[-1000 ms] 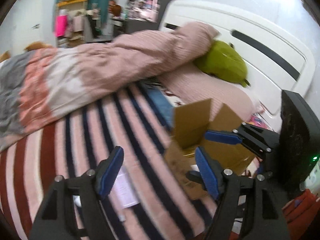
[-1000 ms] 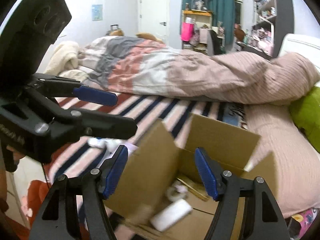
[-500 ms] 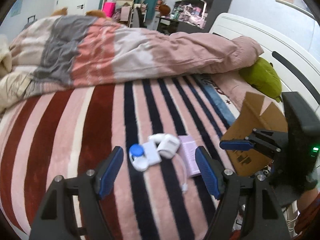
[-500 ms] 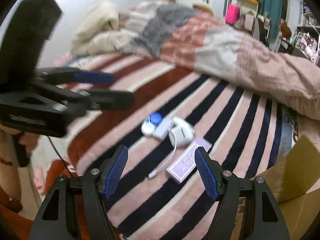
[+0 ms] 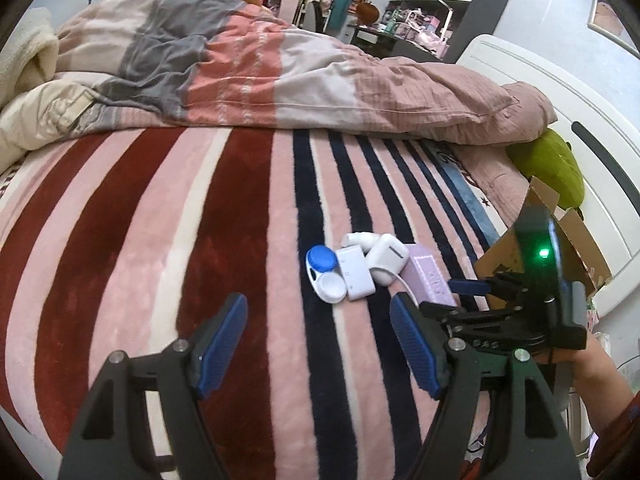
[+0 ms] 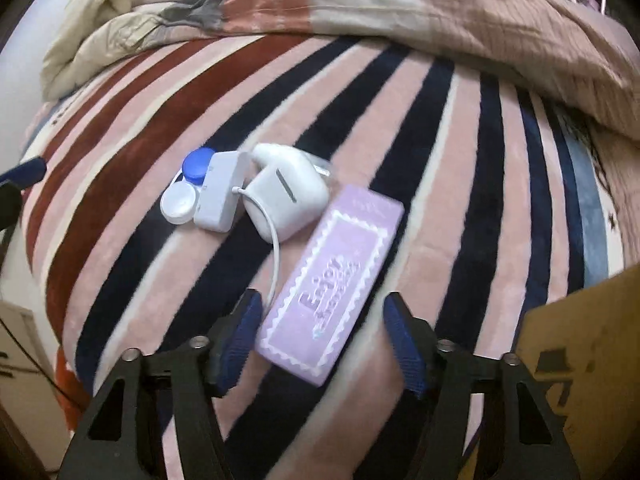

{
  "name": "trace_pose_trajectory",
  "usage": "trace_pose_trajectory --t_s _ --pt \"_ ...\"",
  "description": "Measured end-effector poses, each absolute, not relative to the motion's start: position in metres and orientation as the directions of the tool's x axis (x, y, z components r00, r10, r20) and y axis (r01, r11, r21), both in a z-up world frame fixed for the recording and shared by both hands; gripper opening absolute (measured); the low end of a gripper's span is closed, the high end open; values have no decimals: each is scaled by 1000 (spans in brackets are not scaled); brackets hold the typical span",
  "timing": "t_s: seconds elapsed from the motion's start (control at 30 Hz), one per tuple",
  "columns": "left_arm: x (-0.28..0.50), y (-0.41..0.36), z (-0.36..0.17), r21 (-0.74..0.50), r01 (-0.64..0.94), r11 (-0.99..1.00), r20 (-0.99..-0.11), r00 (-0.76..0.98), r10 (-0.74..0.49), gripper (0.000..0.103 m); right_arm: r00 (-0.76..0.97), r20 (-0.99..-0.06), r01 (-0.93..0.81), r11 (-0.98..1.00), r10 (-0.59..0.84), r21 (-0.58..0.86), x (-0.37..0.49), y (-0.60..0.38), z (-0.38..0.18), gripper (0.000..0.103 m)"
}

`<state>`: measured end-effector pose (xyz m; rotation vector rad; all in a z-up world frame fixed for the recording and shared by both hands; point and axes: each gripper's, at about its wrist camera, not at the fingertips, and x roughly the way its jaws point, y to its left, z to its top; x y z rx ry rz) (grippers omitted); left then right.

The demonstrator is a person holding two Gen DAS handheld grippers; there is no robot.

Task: Organize rigid objects
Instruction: 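Grasp the purple 'Enjoy traveling' box with the right gripper, then carry the purple box into the cardboard box and release it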

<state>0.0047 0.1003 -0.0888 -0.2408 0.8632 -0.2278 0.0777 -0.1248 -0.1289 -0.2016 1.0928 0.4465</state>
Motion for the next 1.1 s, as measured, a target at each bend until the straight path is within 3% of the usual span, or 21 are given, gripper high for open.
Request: trace_pose_trajectory --t_s 0.1,0.2,0.3,0.33,0.37,0.4,0.47,0.57,0.77,0.97,1.0,1.1 --pt "1 100 -88 -325 101 940 -710 631 -313 71 416 -883 -392 919 218 42 75 -138 -125 56" --pt "-5 96 -85 -311 106 945 -713 631 -305 71 425 -863 -354 927 274 120 81 -146 -121 56" --pt "-10 96 -81 -302 99 948 -715 634 -294 71 456 -857 -361 930 240 69 89 -139 -125 55" --pt "-11 97 -80 -303 97 948 -716 634 -294 71 440 -866 -366 928 237 68 93 -136 -130 53" --pt "-14 97 -79 -301 96 949 -716 634 -291 71 414 -874 -370 924 254 94 95 -136 -135 39" --pt "-15 97 -78 -299 95 949 -717 634 -290 71 380 -886 -371 921 266 118 96 -136 -140 34" --pt "-19 96 -75 -299 98 949 -719 631 -291 71 414 -878 -391 918 241 67 90 -135 -135 33" --pt "-21 90 -64 -332 123 935 -703 629 -332 71 478 -835 -445 895 274 39 72 -132 -113 33" --pt "-11 49 -18 -371 284 884 -627 626 -464 71 513 -704 -603 790 491 112 22 -135 -36 33" --pt "21 -20 30 -347 433 832 -580 598 -553 71 538 -572 -670 726 619 156 0 -163 18 33" --pt "26 -31 35 -345 449 824 -577 592 -564 70 544 -559 -670 725 626 160 -2 -171 20 33" --pt "47 -76 46 -322 507 800 -594 550 -588 51 573 -517 -655 735 636 178 0 -205 28 33"
